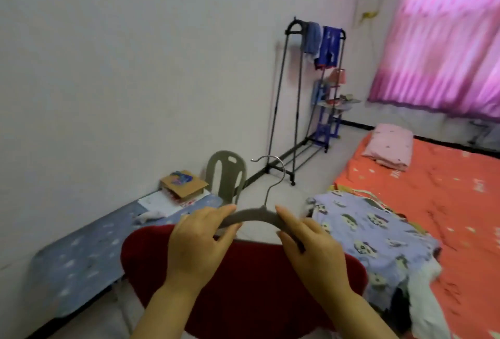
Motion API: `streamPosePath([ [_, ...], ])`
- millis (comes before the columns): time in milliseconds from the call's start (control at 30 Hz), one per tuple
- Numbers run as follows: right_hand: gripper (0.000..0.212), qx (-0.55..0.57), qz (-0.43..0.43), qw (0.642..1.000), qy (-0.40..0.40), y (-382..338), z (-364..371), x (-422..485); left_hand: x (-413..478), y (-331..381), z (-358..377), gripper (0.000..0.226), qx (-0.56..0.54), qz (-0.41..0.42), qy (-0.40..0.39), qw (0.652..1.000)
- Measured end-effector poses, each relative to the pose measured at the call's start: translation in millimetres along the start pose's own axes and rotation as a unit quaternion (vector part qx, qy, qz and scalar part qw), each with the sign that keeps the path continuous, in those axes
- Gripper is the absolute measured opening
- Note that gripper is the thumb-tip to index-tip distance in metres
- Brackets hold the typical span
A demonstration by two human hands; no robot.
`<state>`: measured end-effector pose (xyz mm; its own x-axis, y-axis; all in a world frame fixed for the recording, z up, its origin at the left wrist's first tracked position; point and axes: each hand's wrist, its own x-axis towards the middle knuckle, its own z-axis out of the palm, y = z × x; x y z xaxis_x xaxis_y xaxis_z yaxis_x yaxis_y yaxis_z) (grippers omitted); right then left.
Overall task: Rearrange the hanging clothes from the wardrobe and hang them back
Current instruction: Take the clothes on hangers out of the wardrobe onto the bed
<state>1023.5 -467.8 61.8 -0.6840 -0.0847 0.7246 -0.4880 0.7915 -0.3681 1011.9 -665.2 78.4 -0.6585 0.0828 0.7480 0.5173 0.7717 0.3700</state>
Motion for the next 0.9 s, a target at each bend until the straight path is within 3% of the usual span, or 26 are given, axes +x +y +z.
streamPosePath([
  [333,0.063,-0.206,0.133,0.966,0.076,192.8,-106.3,-27.8,69.2,117.0,216.2,0.036,-0.177,0.064,-0.108,0.976],
  [733,0.042,-0.32,0.205,0.921,0.084,383.3,-102.1,32.4,175.4,142.8,436.9,0.034,-0.229,0.094,-0.186,0.951],
  [900,0.052,-0.282,0.258,0.923,0.036,446.7,-88.0,52.5,200.8,140.1,506.0,0.031,-0.227,0.057,-0.238,0.943],
])
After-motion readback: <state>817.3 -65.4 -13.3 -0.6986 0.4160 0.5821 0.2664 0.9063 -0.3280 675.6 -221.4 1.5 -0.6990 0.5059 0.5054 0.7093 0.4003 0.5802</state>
